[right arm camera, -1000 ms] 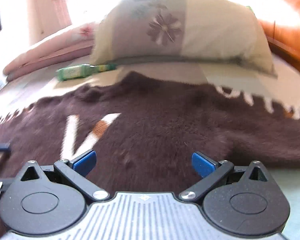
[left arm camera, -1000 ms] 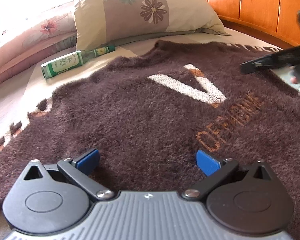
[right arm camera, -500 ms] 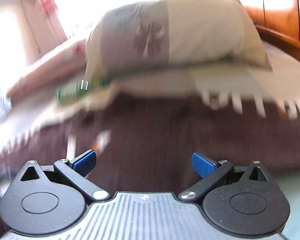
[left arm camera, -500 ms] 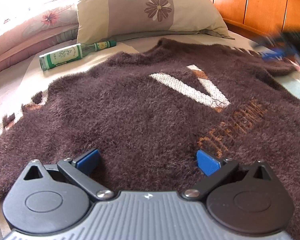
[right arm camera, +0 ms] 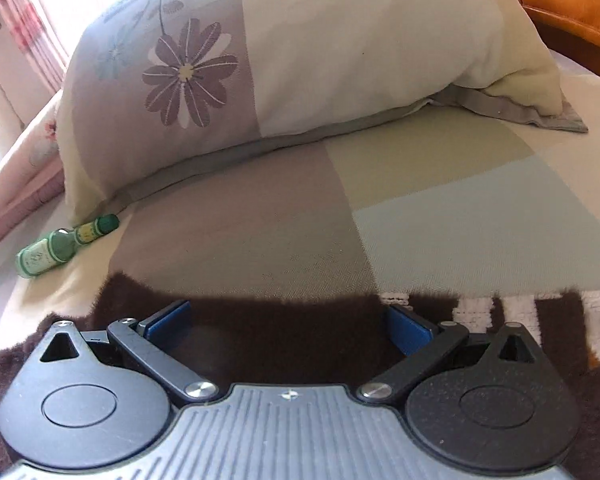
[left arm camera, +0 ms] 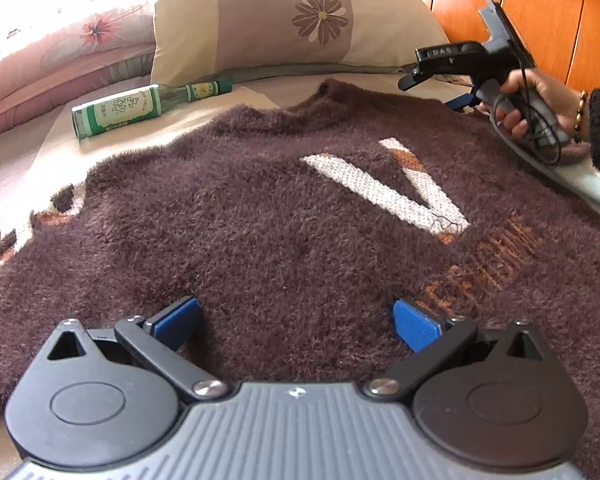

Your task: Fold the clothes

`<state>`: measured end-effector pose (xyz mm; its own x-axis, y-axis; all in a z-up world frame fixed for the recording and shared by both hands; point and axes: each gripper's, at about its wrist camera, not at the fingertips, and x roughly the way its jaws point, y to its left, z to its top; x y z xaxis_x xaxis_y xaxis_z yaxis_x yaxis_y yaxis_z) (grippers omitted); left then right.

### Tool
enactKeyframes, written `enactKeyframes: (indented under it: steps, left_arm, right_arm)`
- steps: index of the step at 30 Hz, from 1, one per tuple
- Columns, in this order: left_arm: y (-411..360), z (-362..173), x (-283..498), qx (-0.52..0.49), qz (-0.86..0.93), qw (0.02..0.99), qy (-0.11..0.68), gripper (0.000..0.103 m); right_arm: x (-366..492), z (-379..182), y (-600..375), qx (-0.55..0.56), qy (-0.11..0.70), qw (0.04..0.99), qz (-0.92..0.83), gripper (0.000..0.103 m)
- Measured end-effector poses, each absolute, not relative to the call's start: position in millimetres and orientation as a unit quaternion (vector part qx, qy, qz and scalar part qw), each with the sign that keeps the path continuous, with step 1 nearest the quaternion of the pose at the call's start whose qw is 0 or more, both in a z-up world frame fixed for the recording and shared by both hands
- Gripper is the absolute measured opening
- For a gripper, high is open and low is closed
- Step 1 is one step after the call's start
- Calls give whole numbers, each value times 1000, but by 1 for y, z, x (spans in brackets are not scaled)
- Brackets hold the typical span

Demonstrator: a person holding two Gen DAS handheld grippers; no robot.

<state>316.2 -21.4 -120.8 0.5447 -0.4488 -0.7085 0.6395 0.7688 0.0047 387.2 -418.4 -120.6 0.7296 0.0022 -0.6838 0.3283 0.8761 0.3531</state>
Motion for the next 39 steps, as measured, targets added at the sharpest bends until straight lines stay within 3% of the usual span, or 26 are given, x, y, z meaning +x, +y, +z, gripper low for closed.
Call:
enactKeyframes:
  steps: [14, 30, 39]
  left_arm:
    - [-22, -123, 317, 130, -311, 870, 361, 102]
    - [-22, -124, 316, 128, -308, 871, 359, 103]
    - [-22, -125, 316, 126, -309, 872, 357, 103]
  right_arm:
    - [354, -118, -428, 177, 385, 896, -135, 103]
    - [233, -114, -433, 203, 384, 894, -114, 103]
    - [238, -90, -429, 300, 357, 884, -32, 103]
